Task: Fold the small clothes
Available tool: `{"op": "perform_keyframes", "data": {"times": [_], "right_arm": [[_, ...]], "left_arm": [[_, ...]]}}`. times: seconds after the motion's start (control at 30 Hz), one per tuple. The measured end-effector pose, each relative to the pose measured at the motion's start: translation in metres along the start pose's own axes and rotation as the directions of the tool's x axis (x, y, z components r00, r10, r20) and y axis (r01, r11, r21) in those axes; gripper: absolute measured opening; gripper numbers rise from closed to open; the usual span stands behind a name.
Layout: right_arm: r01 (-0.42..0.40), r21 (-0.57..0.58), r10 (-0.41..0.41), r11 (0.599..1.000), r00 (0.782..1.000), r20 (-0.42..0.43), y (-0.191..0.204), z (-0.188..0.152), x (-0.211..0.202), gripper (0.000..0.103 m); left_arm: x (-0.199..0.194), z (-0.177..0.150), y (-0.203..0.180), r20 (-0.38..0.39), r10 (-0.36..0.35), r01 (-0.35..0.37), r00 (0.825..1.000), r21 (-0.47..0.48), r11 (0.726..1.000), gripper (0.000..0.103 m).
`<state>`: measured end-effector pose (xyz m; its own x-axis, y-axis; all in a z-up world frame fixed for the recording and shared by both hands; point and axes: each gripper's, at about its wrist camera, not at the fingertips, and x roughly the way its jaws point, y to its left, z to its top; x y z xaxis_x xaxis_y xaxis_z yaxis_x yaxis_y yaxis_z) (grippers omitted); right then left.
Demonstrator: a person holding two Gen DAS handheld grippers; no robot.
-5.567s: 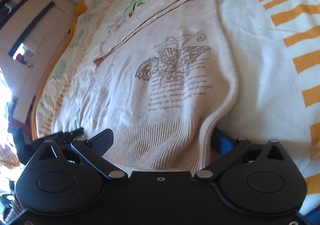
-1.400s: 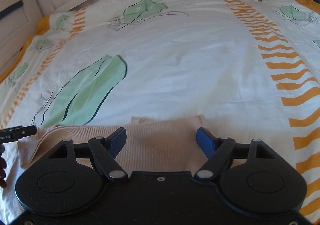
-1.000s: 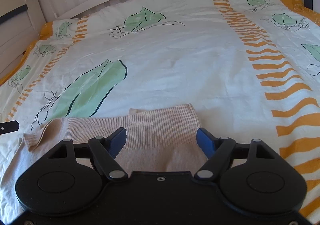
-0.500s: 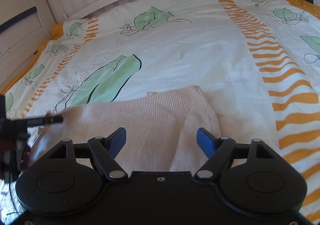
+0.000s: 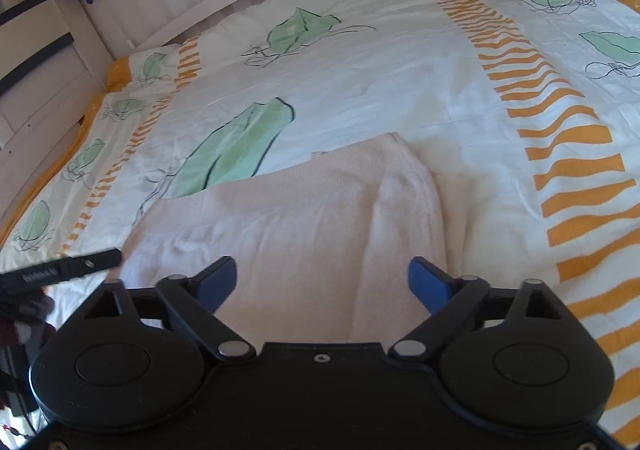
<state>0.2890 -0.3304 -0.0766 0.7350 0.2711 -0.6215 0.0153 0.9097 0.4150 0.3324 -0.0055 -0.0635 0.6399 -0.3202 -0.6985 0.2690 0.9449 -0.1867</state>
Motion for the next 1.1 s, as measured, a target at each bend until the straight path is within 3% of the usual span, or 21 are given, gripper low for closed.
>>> {"op": "perform_keyframes", "data": {"times": [0.07,0.3,0.7,0.83,0.87,0.93,1.1], "right_arm": [[-0.017,-0.006,0.017,1.000,1.000,-0.004,0.005,-0.003,-0.003,0.103],[-0.031,0.023,0.033,0.999,0.996,-0.082,0.005,-0.007,0.004,0.103],[-0.073,0.115,0.076,0.991,0.997,-0.024,-0.006,0.007,-0.013,0.103],[-0.077,0.142,0.079,0.987,0.997,-0.010,-0.012,0.010,-0.017,0.103],[-0.076,0.151,0.078,0.986,0.997,-0.005,-0.014,0.012,-0.018,0.103],[-0.076,0.167,0.076,0.983,0.997,0.004,-0.016,0.014,-0.019,0.103],[-0.094,0.181,0.092,0.979,0.996,0.017,-0.017,0.016,-0.021,0.103]], "left_arm": [[0.004,-0.005,-0.008,-0.021,-0.002,0.002,1.000,0.016,1.000,0.097],[0.010,0.000,-0.026,-0.021,0.036,-0.035,0.999,0.040,0.999,0.097],[0.053,0.029,-0.046,-0.043,0.150,-0.147,0.988,0.064,0.987,0.097],[0.081,0.020,-0.054,-0.138,0.186,-0.165,0.973,0.151,0.975,0.098],[0.088,0.015,-0.055,-0.156,0.196,-0.169,0.968,0.170,0.971,0.103],[0.092,0.009,-0.053,-0.125,0.192,-0.170,0.973,0.167,0.971,0.103],[0.091,0.012,-0.053,-0.137,0.192,-0.170,0.972,0.156,0.973,0.103]]}}
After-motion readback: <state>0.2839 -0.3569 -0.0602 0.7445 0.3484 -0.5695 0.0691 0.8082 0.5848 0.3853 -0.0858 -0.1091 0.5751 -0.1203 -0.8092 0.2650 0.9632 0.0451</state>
